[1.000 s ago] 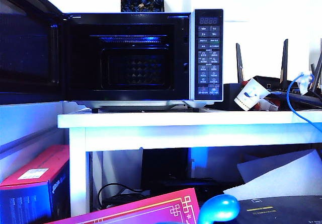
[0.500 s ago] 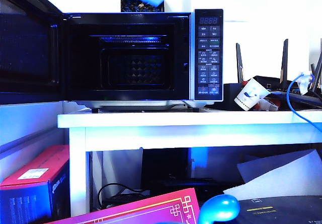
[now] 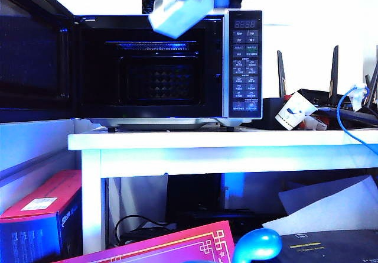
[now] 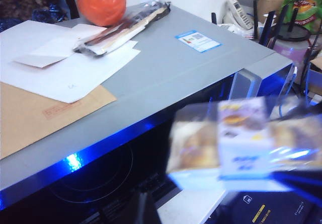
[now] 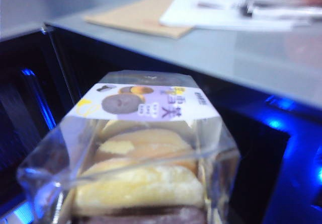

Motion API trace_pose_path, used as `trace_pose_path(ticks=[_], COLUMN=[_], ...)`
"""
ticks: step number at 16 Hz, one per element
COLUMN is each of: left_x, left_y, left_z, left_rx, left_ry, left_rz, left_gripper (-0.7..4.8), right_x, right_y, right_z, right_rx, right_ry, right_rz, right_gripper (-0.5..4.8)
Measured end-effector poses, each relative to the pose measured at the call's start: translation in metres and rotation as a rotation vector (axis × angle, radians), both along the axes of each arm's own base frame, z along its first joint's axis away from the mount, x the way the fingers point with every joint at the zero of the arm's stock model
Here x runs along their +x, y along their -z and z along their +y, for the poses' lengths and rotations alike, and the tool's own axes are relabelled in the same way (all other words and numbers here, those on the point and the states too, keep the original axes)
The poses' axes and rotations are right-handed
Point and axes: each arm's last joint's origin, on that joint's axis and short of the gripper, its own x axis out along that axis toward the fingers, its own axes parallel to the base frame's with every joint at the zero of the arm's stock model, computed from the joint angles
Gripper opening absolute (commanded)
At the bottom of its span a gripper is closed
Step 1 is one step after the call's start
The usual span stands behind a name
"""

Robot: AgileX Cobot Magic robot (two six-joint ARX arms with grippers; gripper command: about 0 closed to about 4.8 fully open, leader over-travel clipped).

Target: Open the microwave door, place the box of snacks from the top of the microwave inside, then close the microwave door.

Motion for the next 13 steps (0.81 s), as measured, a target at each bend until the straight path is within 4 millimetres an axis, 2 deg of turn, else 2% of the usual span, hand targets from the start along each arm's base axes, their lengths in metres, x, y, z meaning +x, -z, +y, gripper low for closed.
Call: trace_pose_path(ticks=[1,4,6,10,13], left_x=[0.0,0.0,0.0,0.0,0.0], left_y=[0.0,0.0,0.0,0.0,0.0], left_z=[0.0,0.0,0.0,0.0,0.0], left_rx=[0.0,0.0,0.0,0.0,-0.001], left_ry=[0.001,0.001,0.001,0.001,0.001], left_rz=[0.0,0.0,0.0,-0.001,-0.003], left_gripper=[-0.06,-0.06,-0.06,-0.06,-0.06], right_x=[0.005,0.031,0.042,0.05,0.056], right_y=[0.007,0.05,0.07,0.098,0.121], right_z=[0.003,0.017,0.027,0.058,0.073], right_rx=[-0.001,-0.019,-0.014,0.034,0.066], right_ry=[-0.002,-0.002,-0.011,0.121,0.193], right_rz=[0.002,0.037,0.026,-0.086,-0.134], right_gripper=[3.35,3.35,3.35,3.35,3.35])
